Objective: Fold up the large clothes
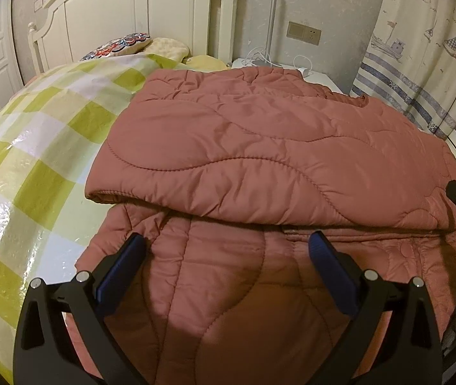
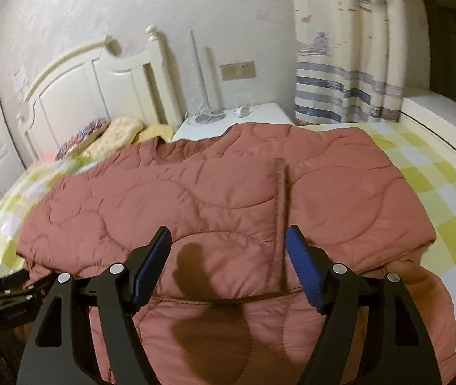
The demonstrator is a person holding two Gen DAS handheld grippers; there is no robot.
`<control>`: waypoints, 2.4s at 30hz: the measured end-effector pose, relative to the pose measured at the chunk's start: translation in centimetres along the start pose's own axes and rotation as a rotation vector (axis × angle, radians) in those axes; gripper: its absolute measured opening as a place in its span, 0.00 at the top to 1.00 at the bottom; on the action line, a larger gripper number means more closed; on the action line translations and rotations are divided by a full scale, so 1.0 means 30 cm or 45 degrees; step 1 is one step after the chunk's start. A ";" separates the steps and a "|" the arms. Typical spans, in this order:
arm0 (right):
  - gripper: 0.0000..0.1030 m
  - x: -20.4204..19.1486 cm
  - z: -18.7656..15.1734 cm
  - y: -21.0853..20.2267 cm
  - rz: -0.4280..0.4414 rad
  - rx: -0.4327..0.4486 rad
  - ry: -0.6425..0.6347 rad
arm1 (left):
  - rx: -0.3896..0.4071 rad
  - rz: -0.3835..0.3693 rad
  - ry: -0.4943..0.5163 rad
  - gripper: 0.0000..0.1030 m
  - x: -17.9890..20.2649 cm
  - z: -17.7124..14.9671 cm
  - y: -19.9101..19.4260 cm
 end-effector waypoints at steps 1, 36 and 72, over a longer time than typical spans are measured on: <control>0.30 0.008 -0.001 0.009 -0.012 -0.017 0.009 | 0.006 0.002 -0.001 0.02 -0.001 0.001 -0.004; 0.25 -0.160 0.092 0.153 -0.119 -0.087 -0.252 | 0.067 0.051 0.150 0.02 0.025 0.143 0.080; 0.12 -0.010 0.235 0.032 -0.006 -0.039 -0.154 | 0.068 0.038 0.141 0.02 0.027 0.140 0.072</control>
Point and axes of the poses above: each gripper's, at about its wrist camera, not at the fingertips, and y roughly the way its jaws point, x to its right, z to its top, the point moved 10 cm from there along y, roughly the way its jaws point, and after that the axes turned 8 degrees about y, right-handed, at the moved point
